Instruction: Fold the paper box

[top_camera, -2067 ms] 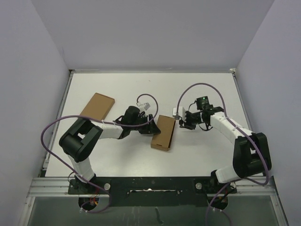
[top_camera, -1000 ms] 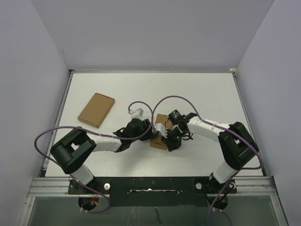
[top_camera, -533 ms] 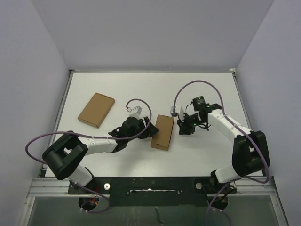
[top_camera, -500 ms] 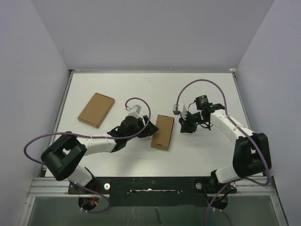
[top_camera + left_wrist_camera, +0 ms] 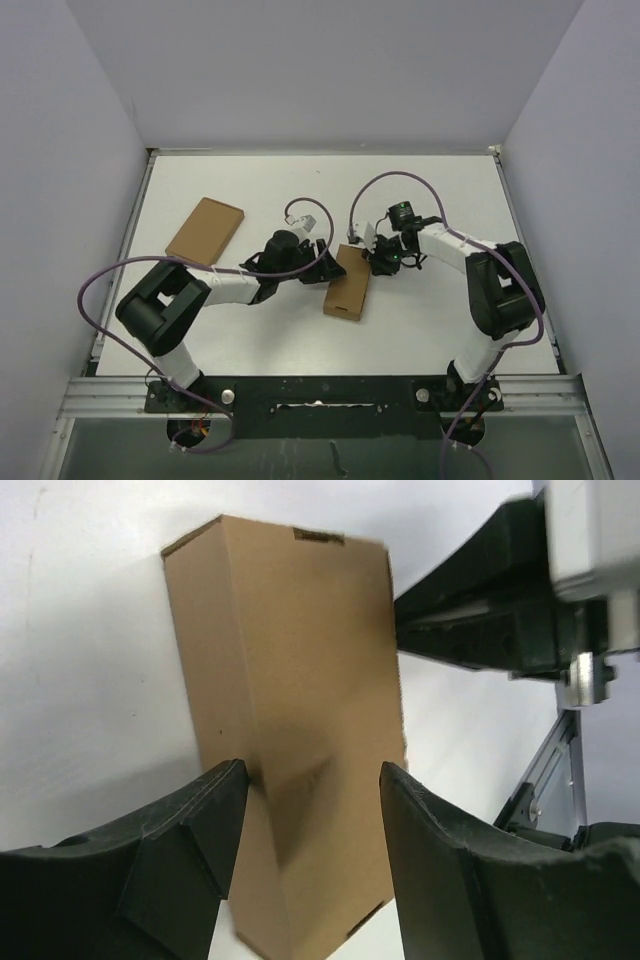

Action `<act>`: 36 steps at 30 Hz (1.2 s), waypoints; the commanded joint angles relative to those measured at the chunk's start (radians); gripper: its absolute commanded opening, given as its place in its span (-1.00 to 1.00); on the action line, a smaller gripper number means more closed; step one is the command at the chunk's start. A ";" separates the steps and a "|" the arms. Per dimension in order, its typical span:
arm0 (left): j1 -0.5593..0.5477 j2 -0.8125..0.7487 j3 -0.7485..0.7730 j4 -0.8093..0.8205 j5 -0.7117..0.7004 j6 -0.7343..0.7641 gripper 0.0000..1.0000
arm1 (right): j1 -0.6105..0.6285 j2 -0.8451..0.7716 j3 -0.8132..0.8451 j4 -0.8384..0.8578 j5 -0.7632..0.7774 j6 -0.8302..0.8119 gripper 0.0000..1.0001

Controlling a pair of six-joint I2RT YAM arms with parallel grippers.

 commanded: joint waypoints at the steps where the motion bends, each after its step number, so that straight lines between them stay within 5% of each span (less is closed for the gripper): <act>1: 0.009 0.091 0.075 0.041 0.104 0.033 0.06 | 0.043 0.054 0.128 0.084 0.037 0.009 -0.87; 6: 0.010 0.168 0.102 0.133 0.200 0.028 0.01 | 0.078 0.109 0.205 0.034 0.044 -0.015 -0.86; 13: 0.050 0.027 0.010 0.147 0.116 0.085 0.12 | -0.123 -0.085 0.136 -0.010 -0.080 0.028 -0.64; 18: 0.075 -0.147 -0.063 0.105 0.015 0.177 0.22 | -0.225 -0.236 0.061 0.039 -0.263 0.161 0.30; 21: 0.076 -0.255 -0.117 0.115 -0.048 0.229 0.40 | -0.292 -0.224 0.022 0.104 -0.492 0.338 0.57; 25: 0.084 -0.328 -0.217 0.222 -0.100 0.236 0.94 | -0.306 -0.114 -0.012 0.204 -0.630 0.565 0.68; 36: 0.093 -0.280 -0.329 0.367 -0.065 0.079 0.91 | -0.239 0.091 0.054 0.145 -0.516 0.681 0.64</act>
